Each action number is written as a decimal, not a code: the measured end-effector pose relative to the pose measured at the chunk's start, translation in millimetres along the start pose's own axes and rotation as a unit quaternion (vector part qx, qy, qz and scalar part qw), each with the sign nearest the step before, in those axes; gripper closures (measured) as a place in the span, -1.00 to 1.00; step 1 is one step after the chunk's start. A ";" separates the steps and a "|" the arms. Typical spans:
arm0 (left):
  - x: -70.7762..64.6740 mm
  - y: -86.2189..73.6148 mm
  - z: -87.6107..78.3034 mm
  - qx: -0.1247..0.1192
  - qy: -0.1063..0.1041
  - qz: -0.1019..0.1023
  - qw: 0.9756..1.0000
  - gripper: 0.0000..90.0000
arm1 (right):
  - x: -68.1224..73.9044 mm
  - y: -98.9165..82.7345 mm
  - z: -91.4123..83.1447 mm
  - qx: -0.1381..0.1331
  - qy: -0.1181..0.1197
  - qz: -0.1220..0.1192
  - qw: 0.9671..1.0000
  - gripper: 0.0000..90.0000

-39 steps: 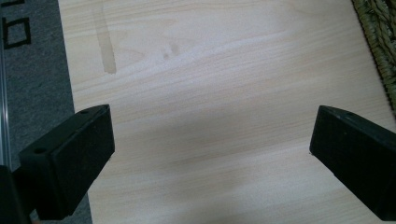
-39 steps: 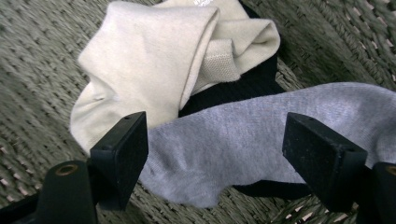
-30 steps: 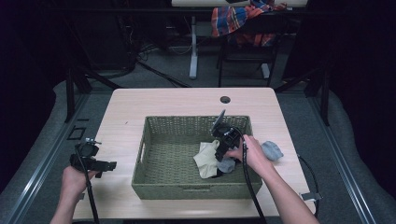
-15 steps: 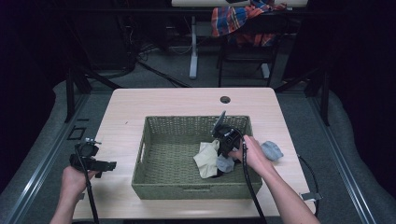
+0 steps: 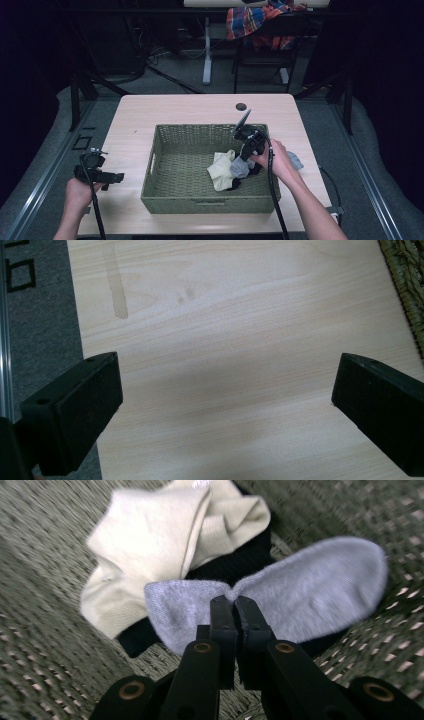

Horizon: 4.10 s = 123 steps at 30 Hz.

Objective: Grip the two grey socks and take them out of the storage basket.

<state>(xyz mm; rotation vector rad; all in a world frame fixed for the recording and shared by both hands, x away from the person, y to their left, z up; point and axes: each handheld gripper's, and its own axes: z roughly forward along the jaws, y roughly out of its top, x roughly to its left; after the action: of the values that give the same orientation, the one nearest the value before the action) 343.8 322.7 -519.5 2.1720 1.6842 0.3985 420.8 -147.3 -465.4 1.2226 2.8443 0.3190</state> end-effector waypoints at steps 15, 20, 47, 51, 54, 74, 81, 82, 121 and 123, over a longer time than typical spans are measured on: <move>2.2 -2.4 0.6 0.005 0.006 -0.009 1.000 -1.00 | -7.2 -5.6 -32.3 -0.055 0.015 -0.004 0.998 0.97; 0.9 -2.2 0.8 0.004 0.006 -0.006 1.000 -0.99 | -6.0 -7.6 -41.9 -0.068 0.017 -0.005 0.998 0.97; 1.6 -4.0 -0.9 0.004 0.005 -0.005 1.000 -0.99 | -4.3 -1.4 -92.6 -0.112 0.006 -0.010 0.994 0.97; 1.1 -3.8 -0.6 0.005 0.005 -0.002 1.000 -0.99 | -7.5 -2.8 -100.4 -0.113 0.002 -0.011 0.994 0.97; 1.5 -4.2 -0.8 0.004 0.002 -0.004 1.000 -1.00 | -13.9 -6.9 -107.5 -0.114 -0.003 -0.002 0.993 0.97; 0.4 -3.7 0.3 0.006 0.002 -0.003 1.000 -0.99 | -55.7 -56.3 -139.5 -0.134 -0.027 0.056 0.989 0.97; 0.4 -3.9 -0.1 0.005 0.003 -0.004 1.000 -0.99 | -72.2 -78.4 -137.0 -0.135 -0.032 0.084 0.987 0.97; 0.5 -3.9 -0.4 0.005 0.004 -0.004 1.000 -0.99 | -74.3 -81.4 -136.1 -0.139 -0.033 0.089 0.986 0.97; 0.0 -3.3 -0.4 0.004 0.004 0.001 1.000 -0.99 | -111.3 -104.2 -37.9 -0.050 -0.053 0.137 0.988 0.97; -0.2 -3.3 -0.5 0.005 0.004 0.001 1.000 -0.99 | -110.1 -102.7 -32.2 -0.047 -0.053 0.139 0.988 0.97</move>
<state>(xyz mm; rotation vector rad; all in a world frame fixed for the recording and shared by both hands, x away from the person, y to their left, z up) 340.7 323.3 -520.5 2.1825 1.6908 0.4007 420.1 -301.2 -460.3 1.5668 2.5390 0.3790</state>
